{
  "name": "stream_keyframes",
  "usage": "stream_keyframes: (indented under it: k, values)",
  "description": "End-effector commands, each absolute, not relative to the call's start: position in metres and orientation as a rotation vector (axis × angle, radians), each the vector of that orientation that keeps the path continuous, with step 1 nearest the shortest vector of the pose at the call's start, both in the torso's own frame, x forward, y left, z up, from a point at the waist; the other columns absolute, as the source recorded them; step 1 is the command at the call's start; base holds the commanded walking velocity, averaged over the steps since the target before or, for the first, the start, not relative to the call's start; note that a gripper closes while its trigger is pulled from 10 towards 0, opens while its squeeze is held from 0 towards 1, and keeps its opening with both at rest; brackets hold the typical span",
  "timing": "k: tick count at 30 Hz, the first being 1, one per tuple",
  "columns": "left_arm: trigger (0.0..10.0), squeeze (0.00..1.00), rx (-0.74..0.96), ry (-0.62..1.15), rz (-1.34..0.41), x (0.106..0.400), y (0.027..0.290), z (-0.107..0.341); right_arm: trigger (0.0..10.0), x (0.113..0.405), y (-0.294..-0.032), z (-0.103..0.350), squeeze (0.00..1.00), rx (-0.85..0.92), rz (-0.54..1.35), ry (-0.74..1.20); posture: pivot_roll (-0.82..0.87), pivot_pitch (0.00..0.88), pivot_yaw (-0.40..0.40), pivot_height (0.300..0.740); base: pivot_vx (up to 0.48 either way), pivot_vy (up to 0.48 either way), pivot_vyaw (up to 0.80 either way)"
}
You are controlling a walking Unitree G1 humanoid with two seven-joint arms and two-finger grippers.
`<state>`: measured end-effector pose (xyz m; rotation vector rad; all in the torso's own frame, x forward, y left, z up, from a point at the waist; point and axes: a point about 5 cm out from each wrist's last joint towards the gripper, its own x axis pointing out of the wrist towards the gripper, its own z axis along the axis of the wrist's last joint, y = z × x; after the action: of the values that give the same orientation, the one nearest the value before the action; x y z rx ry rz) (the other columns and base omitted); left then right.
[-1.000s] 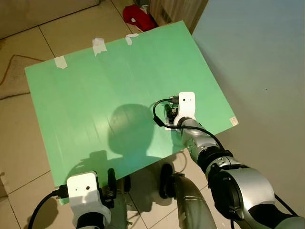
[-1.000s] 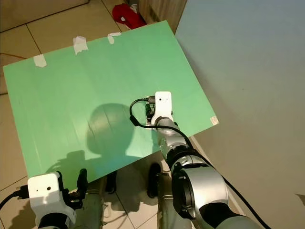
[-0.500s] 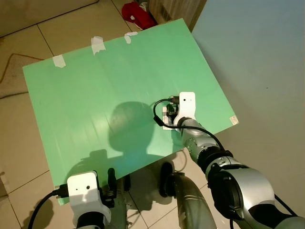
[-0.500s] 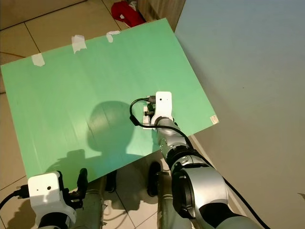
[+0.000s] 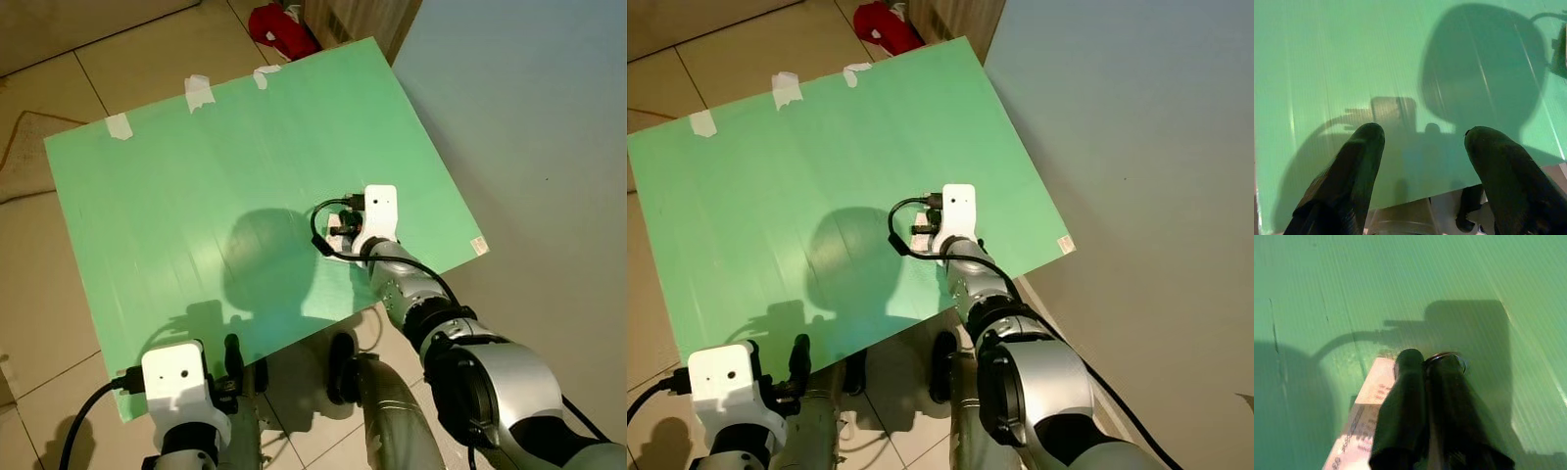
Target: Hang keys on a hook
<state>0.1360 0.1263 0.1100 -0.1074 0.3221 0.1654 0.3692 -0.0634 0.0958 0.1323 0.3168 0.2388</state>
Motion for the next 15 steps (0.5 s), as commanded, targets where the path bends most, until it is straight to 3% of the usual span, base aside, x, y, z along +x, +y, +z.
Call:
stream_keyframes:
  k: [1, 12, 15]
  values:
    - [10.0, 0.00, -0.138, 0.381, 0.149, 0.132, 0.115, 0.102, 0.0, 0.365, -0.063, 0.089, 0.00, 0.159, 0.243, 0.347, 0.33, 0.478, -0.102, 0.740, 0.000, 0.000, 0.00]
    - [10.0, 0.00, -0.110, 0.346, 0.131, 0.147, 0.119, 0.100, 0.0, 0.379, -0.058, 0.119, 0.00, 0.208, 0.311, 0.224, 0.30, 0.417, -0.110, 0.740, 0.000, 0.000, 0.00]
    - [10.0, 0.00, -0.087, 0.312, 0.116, 0.162, 0.121, 0.100, 0.0, 0.387, -0.067, 0.134, 0.00, 0.168, 0.308, 0.163, 0.26, 0.373, -0.116, 0.740, 0.000, 0.000, 0.00]
